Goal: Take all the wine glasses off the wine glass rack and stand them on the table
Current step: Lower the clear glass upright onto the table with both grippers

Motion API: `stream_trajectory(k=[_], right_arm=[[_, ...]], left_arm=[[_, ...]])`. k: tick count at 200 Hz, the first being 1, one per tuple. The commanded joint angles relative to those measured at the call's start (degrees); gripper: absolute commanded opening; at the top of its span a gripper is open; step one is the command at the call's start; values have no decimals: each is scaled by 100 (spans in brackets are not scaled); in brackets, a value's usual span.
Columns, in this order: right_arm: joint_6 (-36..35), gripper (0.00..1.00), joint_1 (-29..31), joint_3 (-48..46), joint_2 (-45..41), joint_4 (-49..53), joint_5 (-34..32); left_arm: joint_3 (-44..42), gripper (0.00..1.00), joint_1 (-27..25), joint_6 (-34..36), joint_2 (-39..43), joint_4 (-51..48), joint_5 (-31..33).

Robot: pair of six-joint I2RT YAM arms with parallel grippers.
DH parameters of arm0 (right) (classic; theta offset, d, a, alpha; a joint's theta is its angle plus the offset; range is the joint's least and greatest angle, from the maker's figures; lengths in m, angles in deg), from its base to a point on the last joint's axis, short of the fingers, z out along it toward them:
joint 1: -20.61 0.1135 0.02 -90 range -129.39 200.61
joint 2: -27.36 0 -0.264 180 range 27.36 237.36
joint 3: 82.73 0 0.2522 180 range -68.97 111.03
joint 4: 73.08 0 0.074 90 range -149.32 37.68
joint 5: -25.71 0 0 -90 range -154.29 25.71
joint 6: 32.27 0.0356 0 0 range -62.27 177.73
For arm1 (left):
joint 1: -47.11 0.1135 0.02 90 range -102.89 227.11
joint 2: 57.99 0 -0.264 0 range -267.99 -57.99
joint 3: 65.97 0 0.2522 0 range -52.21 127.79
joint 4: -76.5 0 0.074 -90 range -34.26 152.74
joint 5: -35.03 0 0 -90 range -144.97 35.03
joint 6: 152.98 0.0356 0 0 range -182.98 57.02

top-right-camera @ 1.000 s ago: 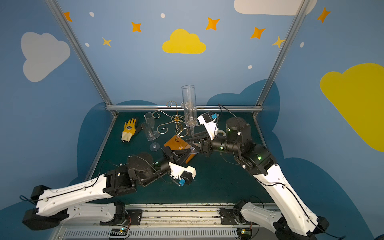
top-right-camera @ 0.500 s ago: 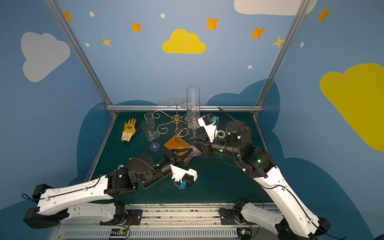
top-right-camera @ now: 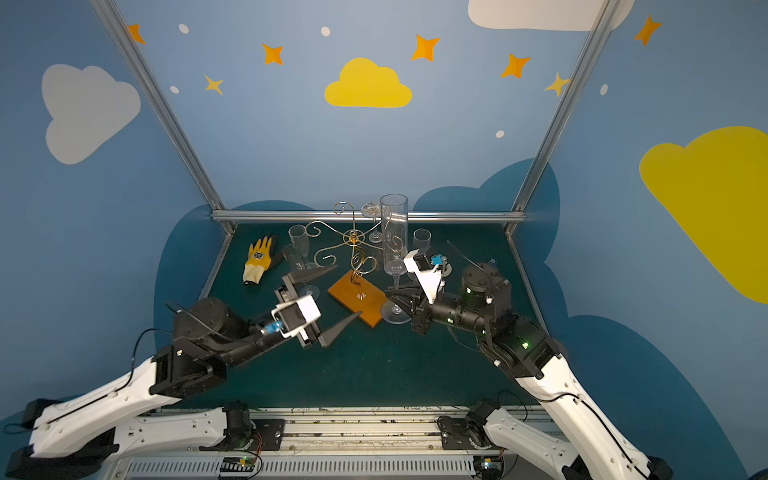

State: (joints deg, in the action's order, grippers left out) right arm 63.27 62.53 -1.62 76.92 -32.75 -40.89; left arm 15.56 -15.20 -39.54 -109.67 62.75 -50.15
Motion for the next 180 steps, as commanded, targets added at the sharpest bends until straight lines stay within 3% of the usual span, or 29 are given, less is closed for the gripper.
stream_trajectory(k=[1, 70, 112, 180], right_arm=[[-300, 0, 74, -381, -226, -750, 255], [-321, 0, 441, -995, -405, -1150, 215], [-148, 0, 892, -1278, -277, -1540, 28], [-88, 0, 1542, -1501, 58, -2010, -339]], left_arm=[[59, 89, 602, -2203, 44, -15, -1477], [263, 91, 1627, -4067, -517, 599, -3281], [202, 92, 1808, -4634, -788, 1082, -3479], [34, 92, 1819, -4903, -958, 1524, -3670]])
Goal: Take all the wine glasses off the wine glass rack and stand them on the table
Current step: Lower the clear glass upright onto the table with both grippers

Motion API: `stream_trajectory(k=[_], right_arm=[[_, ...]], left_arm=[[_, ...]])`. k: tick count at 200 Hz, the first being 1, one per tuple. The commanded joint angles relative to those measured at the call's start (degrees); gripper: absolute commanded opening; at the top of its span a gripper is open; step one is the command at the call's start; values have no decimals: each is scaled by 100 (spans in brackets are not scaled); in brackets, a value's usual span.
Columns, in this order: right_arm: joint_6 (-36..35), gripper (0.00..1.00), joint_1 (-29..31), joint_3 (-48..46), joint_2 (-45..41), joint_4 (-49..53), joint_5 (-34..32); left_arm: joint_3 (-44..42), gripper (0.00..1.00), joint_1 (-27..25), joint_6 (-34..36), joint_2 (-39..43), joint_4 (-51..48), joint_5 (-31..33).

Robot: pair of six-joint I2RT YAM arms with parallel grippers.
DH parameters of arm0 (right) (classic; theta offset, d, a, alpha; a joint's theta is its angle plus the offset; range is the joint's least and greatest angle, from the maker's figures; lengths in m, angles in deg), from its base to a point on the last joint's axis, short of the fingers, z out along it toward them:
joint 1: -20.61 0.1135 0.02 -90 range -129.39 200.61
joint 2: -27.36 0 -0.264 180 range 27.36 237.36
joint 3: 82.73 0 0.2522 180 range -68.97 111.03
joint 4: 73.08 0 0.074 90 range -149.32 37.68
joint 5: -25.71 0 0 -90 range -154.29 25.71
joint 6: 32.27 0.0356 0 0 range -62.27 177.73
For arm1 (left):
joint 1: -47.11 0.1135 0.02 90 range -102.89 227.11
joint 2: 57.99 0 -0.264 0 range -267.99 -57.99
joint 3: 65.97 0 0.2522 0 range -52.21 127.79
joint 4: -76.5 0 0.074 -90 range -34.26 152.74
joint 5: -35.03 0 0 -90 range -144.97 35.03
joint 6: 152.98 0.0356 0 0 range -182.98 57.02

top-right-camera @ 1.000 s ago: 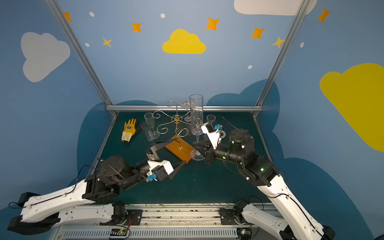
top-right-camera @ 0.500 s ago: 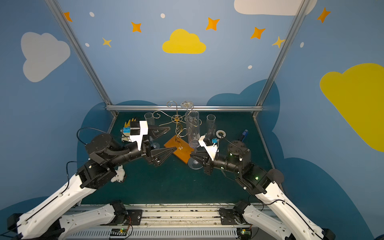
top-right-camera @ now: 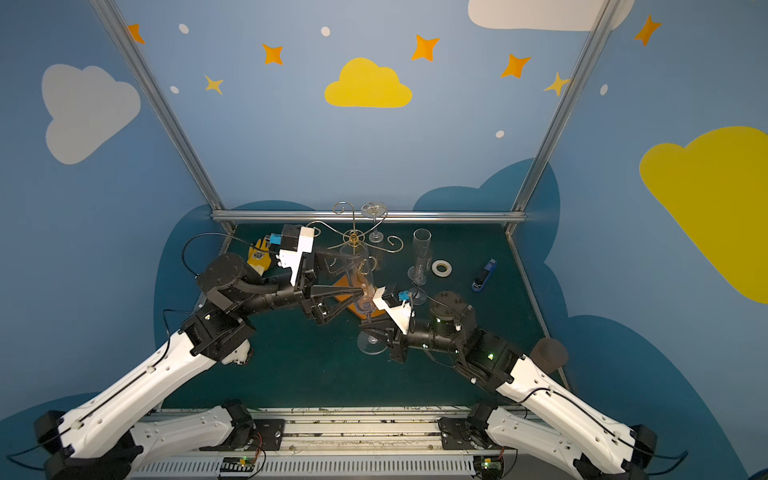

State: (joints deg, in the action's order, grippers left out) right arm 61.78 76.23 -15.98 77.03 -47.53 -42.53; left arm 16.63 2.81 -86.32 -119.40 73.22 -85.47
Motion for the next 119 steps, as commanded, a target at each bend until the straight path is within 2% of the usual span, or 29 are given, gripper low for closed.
stream_trajectory(k=[1, 20, 54, 95, 119], right_arm=[[69, 0, 179, -67, 49, -539, -178], [87, 0, 296, -104, 139, -607, -242], [86, 0, 430, -139, 201, -668, -394], [87, 0, 485, -200, 180, -673, -549], [50, 0, 495, -210, 162, -627, -594]], left_arm=[[-77, 92, 17, -234, 15, 488, -148], [-134, 90, 21, -307, -19, 577, -199], [-186, 80, 19, -368, -52, 629, -272], [-223, 54, 20, -389, -65, 657, -272], [-222, 43, 17, -409, -83, 666, -291]])
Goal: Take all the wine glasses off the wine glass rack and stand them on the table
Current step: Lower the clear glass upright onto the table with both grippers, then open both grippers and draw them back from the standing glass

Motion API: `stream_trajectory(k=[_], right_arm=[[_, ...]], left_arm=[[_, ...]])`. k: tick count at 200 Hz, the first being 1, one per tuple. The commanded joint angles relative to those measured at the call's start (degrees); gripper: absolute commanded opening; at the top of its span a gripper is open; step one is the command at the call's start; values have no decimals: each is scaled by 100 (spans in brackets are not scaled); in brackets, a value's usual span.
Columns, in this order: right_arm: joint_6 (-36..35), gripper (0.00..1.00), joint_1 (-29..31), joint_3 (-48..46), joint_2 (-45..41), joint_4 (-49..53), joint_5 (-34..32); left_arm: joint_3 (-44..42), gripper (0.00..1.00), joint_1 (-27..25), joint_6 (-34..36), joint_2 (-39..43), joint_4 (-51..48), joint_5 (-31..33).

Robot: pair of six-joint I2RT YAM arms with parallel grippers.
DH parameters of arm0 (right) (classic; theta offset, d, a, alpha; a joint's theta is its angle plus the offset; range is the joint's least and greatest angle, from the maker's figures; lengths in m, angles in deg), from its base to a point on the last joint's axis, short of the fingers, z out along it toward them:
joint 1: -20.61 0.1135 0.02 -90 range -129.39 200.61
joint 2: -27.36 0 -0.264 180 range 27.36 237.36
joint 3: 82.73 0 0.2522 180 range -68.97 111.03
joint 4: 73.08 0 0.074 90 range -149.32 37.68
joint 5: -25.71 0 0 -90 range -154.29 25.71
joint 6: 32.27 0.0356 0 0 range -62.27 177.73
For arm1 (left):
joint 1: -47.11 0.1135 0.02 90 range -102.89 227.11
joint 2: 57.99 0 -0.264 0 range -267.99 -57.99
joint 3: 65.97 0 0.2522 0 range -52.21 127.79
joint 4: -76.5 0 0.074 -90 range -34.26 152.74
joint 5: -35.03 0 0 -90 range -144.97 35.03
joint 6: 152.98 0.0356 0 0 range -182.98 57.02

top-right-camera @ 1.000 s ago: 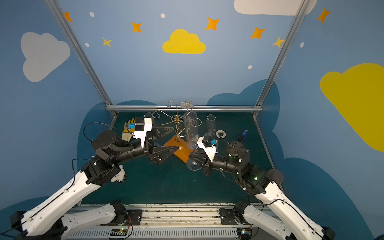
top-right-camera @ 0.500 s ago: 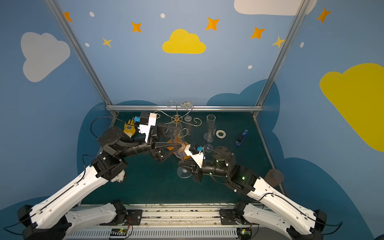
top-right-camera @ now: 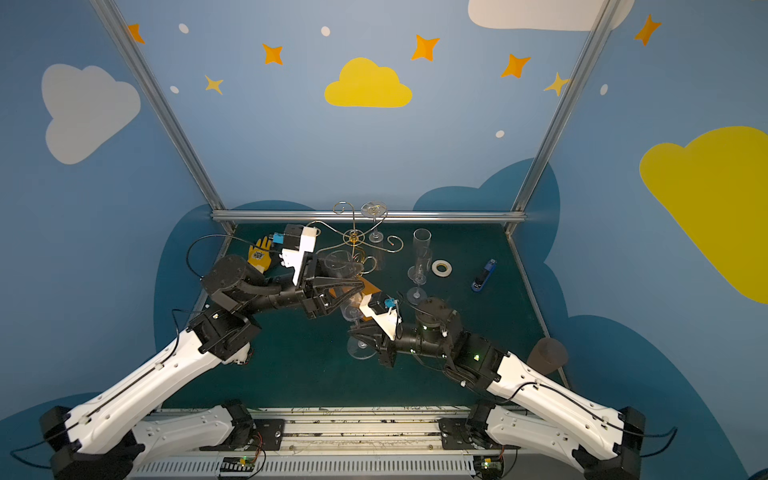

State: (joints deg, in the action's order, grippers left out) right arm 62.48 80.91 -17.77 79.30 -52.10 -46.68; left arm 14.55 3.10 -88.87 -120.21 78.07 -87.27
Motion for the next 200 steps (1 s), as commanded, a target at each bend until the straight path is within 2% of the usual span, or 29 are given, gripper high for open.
stream_trajectory(k=[1, 39, 44, 49, 53, 63, 69, 74, 106, 136, 176, 200], right_arm=[[-19, 0, 31, -31, -68, -165, -178], [-60, 1, 44, -40, -69, -56, -272], [-67, 16, 44, -40, -74, -54, -303], [-68, 36, 53, -40, -80, -39, -352], [-82, 47, 53, -40, -92, -30, -389], [-120, 61, 62, -32, -140, 13, -523], [-149, 81, 62, -31, -193, 42, -634], [-188, 86, 62, -23, -244, 82, -731], [-439, 89, 53, -40, -712, 289, -1524], [-637, 89, 35, -49, -1184, 563, -2026], [-620, 89, 26, -81, -1646, 939, -2447], [-522, 89, 26, -66, -1813, 1138, -2500]], left_arm=[[-14, 43, -11, -158, -2, 185, -111], [-40, 40, -6, -132, -15, 209, -103], [-51, 40, -4, -111, -6, 193, -95], [-66, 40, -11, -72, 15, 160, -85], [-77, 40, -9, -31, 33, 134, -72], [-144, 40, -11, 96, 113, 32, 7], [-196, 41, -6, 191, 186, -22, 75], [-265, 41, -7, 283, 267, -71, 145], [-752, 43, -8, 1029, 971, -683, 907], [-1518, 44, -8, 1664, 1865, -1077, 2339], [-2854, 44, -5, 2088, 2994, -507, 4369], [-3714, 44, 21, 2576, 3440, 411, 5176]])
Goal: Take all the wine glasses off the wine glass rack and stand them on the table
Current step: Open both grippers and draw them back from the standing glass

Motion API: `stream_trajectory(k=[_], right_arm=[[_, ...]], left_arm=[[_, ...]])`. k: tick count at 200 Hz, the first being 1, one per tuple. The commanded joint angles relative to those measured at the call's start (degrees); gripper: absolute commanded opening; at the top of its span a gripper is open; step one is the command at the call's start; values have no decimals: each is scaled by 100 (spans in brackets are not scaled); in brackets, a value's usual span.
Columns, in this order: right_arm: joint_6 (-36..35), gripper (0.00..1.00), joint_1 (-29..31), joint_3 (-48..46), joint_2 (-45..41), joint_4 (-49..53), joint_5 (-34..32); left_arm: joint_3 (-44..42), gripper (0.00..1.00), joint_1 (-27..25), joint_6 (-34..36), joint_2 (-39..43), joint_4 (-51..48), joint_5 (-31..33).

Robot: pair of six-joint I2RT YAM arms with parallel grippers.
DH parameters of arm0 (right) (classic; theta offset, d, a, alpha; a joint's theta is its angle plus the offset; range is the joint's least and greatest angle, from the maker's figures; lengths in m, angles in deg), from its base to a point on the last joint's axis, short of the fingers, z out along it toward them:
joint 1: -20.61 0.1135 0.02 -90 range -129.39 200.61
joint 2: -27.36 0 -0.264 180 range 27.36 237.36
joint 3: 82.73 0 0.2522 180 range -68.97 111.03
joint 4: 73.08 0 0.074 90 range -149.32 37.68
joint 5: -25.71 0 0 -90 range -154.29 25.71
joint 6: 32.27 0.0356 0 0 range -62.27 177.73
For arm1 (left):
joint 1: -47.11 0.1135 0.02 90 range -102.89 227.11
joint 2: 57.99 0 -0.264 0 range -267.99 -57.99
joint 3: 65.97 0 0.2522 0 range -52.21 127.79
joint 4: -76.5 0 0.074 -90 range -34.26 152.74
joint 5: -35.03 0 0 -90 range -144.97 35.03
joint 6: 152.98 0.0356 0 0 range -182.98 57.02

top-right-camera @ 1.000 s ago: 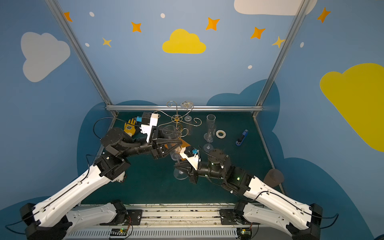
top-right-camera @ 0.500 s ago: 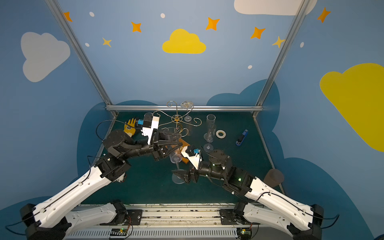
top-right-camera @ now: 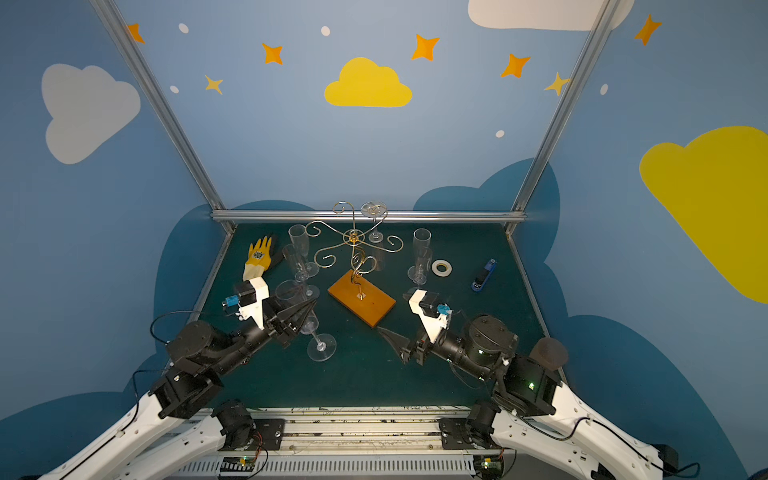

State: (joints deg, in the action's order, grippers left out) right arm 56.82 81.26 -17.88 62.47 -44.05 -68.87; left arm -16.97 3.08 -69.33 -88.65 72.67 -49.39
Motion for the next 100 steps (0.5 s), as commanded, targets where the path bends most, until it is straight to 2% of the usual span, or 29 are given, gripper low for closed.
stream_trajectory(k=[1, 18, 36, 70, 100], right_arm=[[50, 89, -9, -55, -133, 340, -286], [128, 89, 0, -83, -219, 421, -388], [156, 89, -6, -133, -267, 454, -570], [33, 89, -9, -169, -195, 357, -797], [-68, 89, -17, -144, -101, 148, -1249]], left_arm=[[-584, 44, 25, 637, 295, 985, 1421], [-910, 44, 99, 894, 356, 1270, 1873], [-1219, 44, 334, 1018, 236, 1665, 2042], [-1719, 44, 1010, 695, -331, 2531, 1797], [-1849, 44, 1630, 556, -1234, 3242, 1479]])
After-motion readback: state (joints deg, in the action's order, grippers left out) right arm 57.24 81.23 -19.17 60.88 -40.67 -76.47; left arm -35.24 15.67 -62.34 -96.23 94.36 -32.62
